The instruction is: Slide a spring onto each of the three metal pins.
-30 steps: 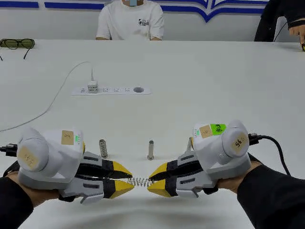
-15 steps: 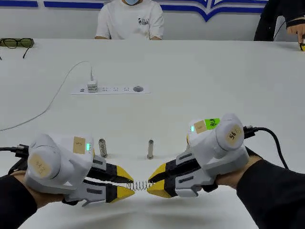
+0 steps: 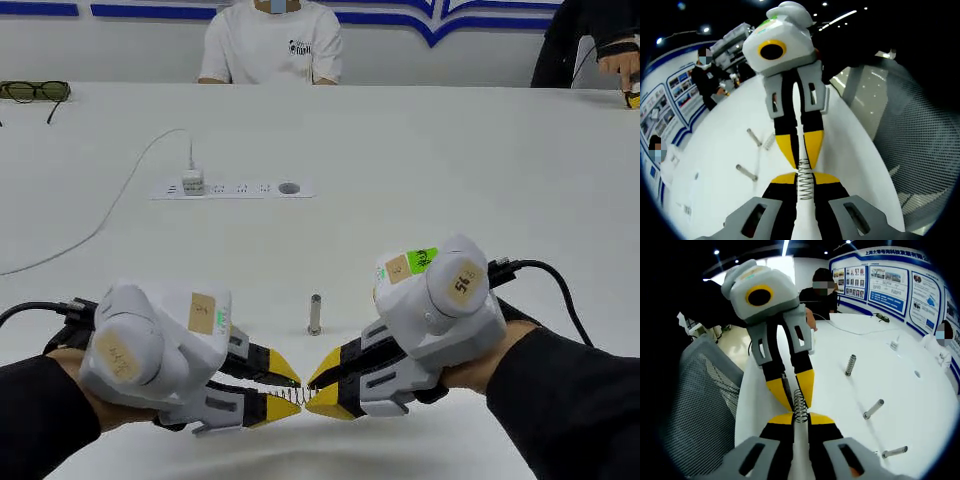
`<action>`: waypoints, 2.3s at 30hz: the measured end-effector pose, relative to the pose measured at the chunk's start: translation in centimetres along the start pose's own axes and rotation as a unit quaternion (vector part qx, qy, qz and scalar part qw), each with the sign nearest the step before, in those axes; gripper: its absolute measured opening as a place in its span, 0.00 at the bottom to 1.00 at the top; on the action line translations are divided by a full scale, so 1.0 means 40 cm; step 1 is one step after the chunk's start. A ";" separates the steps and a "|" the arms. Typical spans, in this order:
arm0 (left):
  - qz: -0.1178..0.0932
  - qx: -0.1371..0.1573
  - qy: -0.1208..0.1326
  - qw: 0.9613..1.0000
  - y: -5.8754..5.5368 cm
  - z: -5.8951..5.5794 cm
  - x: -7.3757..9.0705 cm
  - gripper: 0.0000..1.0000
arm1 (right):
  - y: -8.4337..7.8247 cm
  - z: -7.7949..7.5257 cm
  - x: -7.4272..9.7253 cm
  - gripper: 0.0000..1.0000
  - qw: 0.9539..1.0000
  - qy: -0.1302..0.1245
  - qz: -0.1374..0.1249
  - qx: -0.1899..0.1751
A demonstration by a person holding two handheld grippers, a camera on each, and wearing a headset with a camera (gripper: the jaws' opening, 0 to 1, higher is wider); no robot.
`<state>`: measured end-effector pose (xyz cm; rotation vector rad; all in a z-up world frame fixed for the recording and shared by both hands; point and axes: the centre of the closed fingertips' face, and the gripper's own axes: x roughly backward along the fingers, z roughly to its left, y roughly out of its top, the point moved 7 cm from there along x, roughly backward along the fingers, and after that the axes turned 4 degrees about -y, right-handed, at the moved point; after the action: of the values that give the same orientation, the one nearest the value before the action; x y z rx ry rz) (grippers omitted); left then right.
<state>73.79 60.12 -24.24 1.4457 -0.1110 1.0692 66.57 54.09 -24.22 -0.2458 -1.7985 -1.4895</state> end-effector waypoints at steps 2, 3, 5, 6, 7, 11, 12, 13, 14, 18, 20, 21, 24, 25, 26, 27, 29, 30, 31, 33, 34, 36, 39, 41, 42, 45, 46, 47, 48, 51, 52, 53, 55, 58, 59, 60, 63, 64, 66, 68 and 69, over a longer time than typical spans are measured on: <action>0.007 -0.010 -0.003 1.000 0.001 -0.003 -0.004 0.12 | -0.002 0.000 0.000 0.11 1.000 0.001 0.005 0.002; 0.014 -0.018 -0.003 1.000 0.001 -0.004 -0.006 0.12 | -0.002 0.001 0.000 0.11 1.000 0.001 0.007 0.003; 0.020 -0.028 -0.004 0.999 0.002 -0.007 -0.011 0.12 | -0.001 0.003 0.001 0.11 1.000 0.002 0.010 0.003; 0.023 -0.034 -0.004 0.999 0.004 -0.008 -0.014 0.12 | 0.000 0.004 0.000 0.11 1.000 0.003 0.011 0.004; 0.026 -0.037 -0.004 0.999 0.005 -0.009 -0.016 0.11 | 0.000 0.004 0.000 0.11 1.000 0.002 0.013 0.005; 0.035 -0.044 -0.004 0.998 0.006 -0.008 -0.020 0.11 | -0.001 0.005 0.000 0.11 1.000 0.001 0.025 0.008; 0.035 -0.044 -0.005 0.998 0.006 -0.008 -0.021 0.11 | -0.001 0.006 0.000 0.11 1.000 0.001 0.027 0.008; 0.037 -0.044 -0.005 0.998 0.006 -0.008 -0.022 0.11 | 0.001 0.006 0.001 0.11 1.000 0.001 0.028 0.009; 0.038 -0.045 -0.005 0.998 0.006 -0.009 -0.023 0.11 | 0.002 0.006 0.001 0.11 1.000 0.000 0.028 0.010; 0.043 -0.042 -0.005 0.998 0.006 -0.010 -0.027 0.11 | 0.007 0.008 0.002 0.11 0.999 0.000 0.032 0.014; 0.043 -0.038 -0.002 0.998 0.005 -0.010 -0.027 0.11 | 0.008 0.007 0.002 0.11 0.999 -0.002 0.031 0.016; 0.041 -0.031 -0.002 0.999 0.005 -0.010 -0.027 0.11 | 0.009 0.008 0.003 0.11 1.000 -0.001 0.028 0.012; 0.033 -0.019 0.003 0.999 0.003 -0.007 -0.026 0.10 | 0.010 0.006 0.004 0.11 1.000 -0.004 0.025 0.009; 0.030 -0.014 0.004 0.999 0.002 -0.007 -0.025 0.10 | 0.010 0.006 0.004 0.11 1.000 -0.005 0.024 0.009; 0.027 -0.010 0.007 1.000 0.001 -0.006 -0.024 0.10 | 0.011 0.005 0.005 0.11 1.000 -0.006 0.022 0.009; 0.025 -0.007 0.009 1.000 0.001 -0.005 -0.024 0.10 | 0.012 0.005 0.006 0.11 1.000 -0.008 0.020 0.009; 0.020 0.000 0.011 1.000 0.001 -0.005 -0.024 0.10 | 0.016 0.005 0.007 0.11 1.000 -0.007 0.015 0.004; 0.020 0.001 0.013 1.000 0.001 -0.005 -0.024 0.10 | 0.018 0.005 0.007 0.11 1.000 -0.008 0.013 0.004; 0.018 0.003 0.014 1.000 0.001 -0.004 -0.024 0.10 | 0.019 0.004 0.007 0.11 1.000 -0.009 0.013 0.003; 0.017 0.004 0.016 1.000 0.000 -0.004 -0.023 0.10 | 0.020 0.003 0.007 0.11 1.000 -0.010 0.012 0.003; 0.016 0.006 0.017 1.000 0.000 -0.003 -0.022 0.10 | 0.021 0.003 0.007 0.11 1.000 -0.010 0.010 0.001; 0.011 0.013 0.020 1.000 0.000 0.000 -0.021 0.10 | 0.025 0.002 0.008 0.12 1.000 -0.012 0.005 -0.003; 0.003 0.021 0.026 0.999 -0.004 0.005 -0.016 0.10 | 0.027 -0.002 0.008 0.12 1.000 -0.015 0.000 -0.006; -0.006 0.032 0.031 0.999 -0.005 0.009 -0.011 0.10 | 0.029 -0.004 0.012 0.12 1.000 -0.018 -0.007 -0.009; -0.009 0.036 0.032 0.999 -0.005 0.011 -0.008 0.10 | 0.030 -0.004 0.014 0.12 1.000 -0.020 -0.009 -0.009; -0.013 0.043 0.037 0.998 -0.009 0.015 -0.005 0.10 | 0.031 -0.008 0.021 0.12 1.000 -0.025 -0.010 -0.008; -0.012 0.045 0.040 0.998 -0.012 0.016 -0.003 0.10 | 0.029 -0.009 0.023 0.12 1.000 -0.027 -0.008 -0.007; -0.011 0.046 0.042 0.998 -0.015 0.018 -0.002 0.10 | 0.027 -0.011 0.025 0.12 1.000 -0.027 -0.009 -0.009; -0.014 0.052 0.045 0.998 -0.017 0.021 0.002 0.10 | 0.023 -0.012 0.027 0.12 0.999 -0.027 -0.008 -0.015; -0.028 0.063 0.047 0.997 -0.015 0.025 0.007 0.10 | 0.021 -0.014 0.027 0.06 0.999 -0.034 -0.010 -0.001; -0.028 0.064 0.047 0.996 -0.015 0.025 0.007 0.10 | 0.022 -0.015 0.027 0.03 0.999 -0.038 -0.011 0.003; -0.028 0.063 0.047 0.996 -0.014 0.025 0.007 0.10 | 0.023 -0.015 0.027 0.02 0.999 -0.039 -0.014 0.003; -0.027 0.063 0.047 0.997 -0.013 0.025 0.007 0.10 | 0.026 -0.015 0.025 0.02 0.999 -0.038 -0.014 0.003; -0.027 0.064 0.048 0.996 -0.015 0.025 0.008 0.10 | 0.031 -0.014 0.024 0.02 0.999 -0.037 -0.017 0.006; -0.027 0.064 0.049 0.996 -0.015 0.025 0.008 0.10 | 0.032 -0.013 0.023 0.02 0.999 -0.037 -0.017 0.006; -0.027 0.064 0.049 0.996 -0.015 0.025 0.008 0.10 | 0.032 -0.013 0.023 0.02 0.999 -0.037 -0.016 0.006; -0.027 0.066 0.049 0.996 -0.016 0.027 0.008 0.10 | 0.033 -0.014 0.023 0.02 0.999 -0.037 -0.020 0.003; -0.029 0.068 0.049 0.996 -0.016 0.028 0.007 0.10 | 0.034 -0.013 0.023 0.02 0.999 -0.036 -0.023 0.002; -0.033 0.073 0.049 0.996 -0.017 0.029 0.007 0.10 | 0.033 -0.015 0.023 0.02 0.999 -0.038 -0.025 0.002; -0.040 0.079 0.049 0.995 -0.016 0.029 0.007 0.10 | 0.029 -0.018 0.026 0.02 0.999 -0.043 -0.027 -0.001; -0.042 0.082 0.049 0.994 -0.017 0.031 0.006 0.10 | 0.029 -0.019 0.030 0.03 0.999 -0.044 -0.031 -0.003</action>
<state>74.99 59.40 -24.31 1.5280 0.1103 1.0984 66.76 53.38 -22.56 -0.2651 -1.8863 -1.5492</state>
